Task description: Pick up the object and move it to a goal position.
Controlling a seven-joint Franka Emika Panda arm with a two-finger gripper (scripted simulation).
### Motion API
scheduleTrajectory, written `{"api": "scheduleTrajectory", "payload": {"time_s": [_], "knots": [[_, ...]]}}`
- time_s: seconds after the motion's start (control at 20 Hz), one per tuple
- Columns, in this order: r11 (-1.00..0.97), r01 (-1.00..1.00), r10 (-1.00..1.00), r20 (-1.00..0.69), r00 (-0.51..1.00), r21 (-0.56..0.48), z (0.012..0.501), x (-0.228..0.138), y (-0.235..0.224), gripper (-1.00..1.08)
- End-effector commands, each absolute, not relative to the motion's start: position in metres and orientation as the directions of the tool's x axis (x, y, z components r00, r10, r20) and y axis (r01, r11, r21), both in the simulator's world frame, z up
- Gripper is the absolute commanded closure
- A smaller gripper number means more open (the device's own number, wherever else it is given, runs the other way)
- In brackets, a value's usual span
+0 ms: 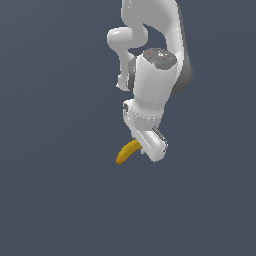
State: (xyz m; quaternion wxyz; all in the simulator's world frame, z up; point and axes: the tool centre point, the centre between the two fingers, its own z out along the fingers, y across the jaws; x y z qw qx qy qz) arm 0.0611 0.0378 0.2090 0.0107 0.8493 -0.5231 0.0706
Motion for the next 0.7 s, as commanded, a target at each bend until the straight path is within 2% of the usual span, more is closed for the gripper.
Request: {"api": "scheduleTrajectory", "payload": {"time_s": [0.0,0.65], "knots": [[-0.418,-0.906,-0.903,0.142,0.407,-0.065,0.225,0.063,0.049,1.08],[-0.228,-0.968,-0.96,0.19,0.205,-0.107,0.307,0.079,0.11,1.08]]}}
